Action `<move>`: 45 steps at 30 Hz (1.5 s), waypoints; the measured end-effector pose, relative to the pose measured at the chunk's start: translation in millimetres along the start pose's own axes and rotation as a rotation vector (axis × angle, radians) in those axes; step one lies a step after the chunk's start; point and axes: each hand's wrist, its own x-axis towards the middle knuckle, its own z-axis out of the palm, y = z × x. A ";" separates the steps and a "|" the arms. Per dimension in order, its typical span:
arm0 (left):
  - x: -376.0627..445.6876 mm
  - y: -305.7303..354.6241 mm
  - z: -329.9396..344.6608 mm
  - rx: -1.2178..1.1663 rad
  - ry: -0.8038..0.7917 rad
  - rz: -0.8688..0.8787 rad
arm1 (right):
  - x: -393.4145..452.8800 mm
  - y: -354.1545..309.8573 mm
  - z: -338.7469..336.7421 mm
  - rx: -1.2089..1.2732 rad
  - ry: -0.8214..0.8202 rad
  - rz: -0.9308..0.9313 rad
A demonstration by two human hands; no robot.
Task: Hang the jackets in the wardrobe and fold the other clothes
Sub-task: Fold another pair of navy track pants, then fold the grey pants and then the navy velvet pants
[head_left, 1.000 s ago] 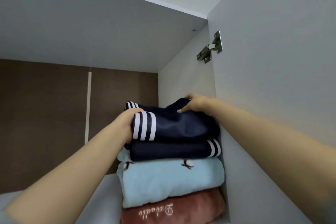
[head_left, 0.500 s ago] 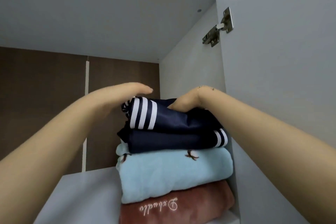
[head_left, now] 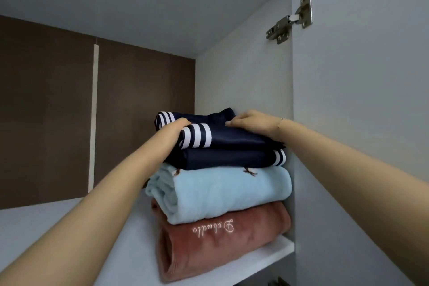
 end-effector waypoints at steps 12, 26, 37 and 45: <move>-120.8 17.8 -8.2 -0.203 0.373 0.290 | -146.0 15.4 -15.2 0.177 0.373 -0.083; -428.5 227.1 135.2 -0.909 -0.315 0.601 | -579.4 49.5 -110.8 0.274 0.682 0.019; -731.4 377.0 289.2 -1.034 -1.133 0.637 | -962.7 98.2 -116.1 0.264 1.152 0.607; -954.6 430.1 405.7 -0.891 -1.772 0.520 | -1186.8 100.2 -66.8 0.245 1.520 1.034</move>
